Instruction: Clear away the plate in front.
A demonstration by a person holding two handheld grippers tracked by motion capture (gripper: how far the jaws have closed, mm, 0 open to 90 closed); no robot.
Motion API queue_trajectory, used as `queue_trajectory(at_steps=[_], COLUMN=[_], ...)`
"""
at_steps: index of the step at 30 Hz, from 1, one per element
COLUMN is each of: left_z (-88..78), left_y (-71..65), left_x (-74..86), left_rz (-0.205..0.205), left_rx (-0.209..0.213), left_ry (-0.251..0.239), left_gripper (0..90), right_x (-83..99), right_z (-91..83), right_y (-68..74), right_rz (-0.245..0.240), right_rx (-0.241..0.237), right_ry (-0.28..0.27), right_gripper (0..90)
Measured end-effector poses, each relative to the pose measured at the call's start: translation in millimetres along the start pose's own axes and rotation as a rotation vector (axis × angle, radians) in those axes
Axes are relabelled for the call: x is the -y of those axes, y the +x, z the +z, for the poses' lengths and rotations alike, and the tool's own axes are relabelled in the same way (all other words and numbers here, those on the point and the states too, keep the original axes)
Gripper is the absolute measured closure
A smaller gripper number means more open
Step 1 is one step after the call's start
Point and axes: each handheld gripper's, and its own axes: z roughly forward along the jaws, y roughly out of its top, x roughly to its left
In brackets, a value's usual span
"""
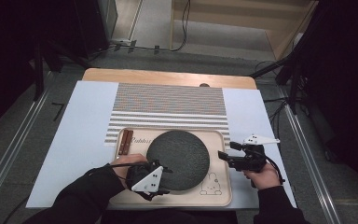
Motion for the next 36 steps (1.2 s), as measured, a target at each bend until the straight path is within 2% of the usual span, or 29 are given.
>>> queue_trajectory(at_steps=[5, 8, 14, 17, 18, 25, 29, 31, 36], left_z=[-5.7, -8.5, -12.1, -13.6, -13.5, -13.7, -17.4, -18.7, -22.3], left_y=[1.1, 6.5, 16.8, 20.1, 21.0, 31.1, 37.6, 41.5, 50.2], left_x=[5.3, 8.5, 14.3, 15.4, 15.7, 20.4, 22.0, 23.7, 28.4], left_rz=[-0.058, -0.123, -0.230, -0.248, -0.256, -0.356, -0.409, -0.466, -0.560], left_rx=[0.025, 0.046, 0.035, 0.026, 0.026, 0.046, 0.013, -0.002, -0.045], left_ry=[0.011, 0.016, 0.006, 0.003, 0.000, 0.005, -0.004, -0.017, -0.020], left_gripper=[36.1, 34.1, 33.3, 33.1, 30.5, 28.3, 28.2, 28.2, 28.2], right_x=[-3.5, -4.5, -4.4, -3.8, -3.6, -2.8, -2.6, -2.5, -2.4], right_z=[3.0, 5.4, 5.8, 5.0, 4.8, 4.4, 4.4, 4.3, 4.1], right_y=[6.9, 7.6, 6.4, 6.1, 6.1, 6.3, 6.3, 6.2, 6.2], right_rz=[-0.019, -0.025, -0.023, -0.022, -0.019, -0.017, -0.019, -0.019, -0.020], right_rx=[-0.006, -0.010, -0.011, -0.009, -0.009, -0.008, -0.008, -0.008, -0.009], right_ry=[0.003, 0.008, 0.009, 0.008, 0.010, 0.014, 0.014, 0.014, 0.015], right_gripper=[26.6, 26.6, 26.6, 26.6, 26.6, 26.6, 26.5, 26.6, 26.6])
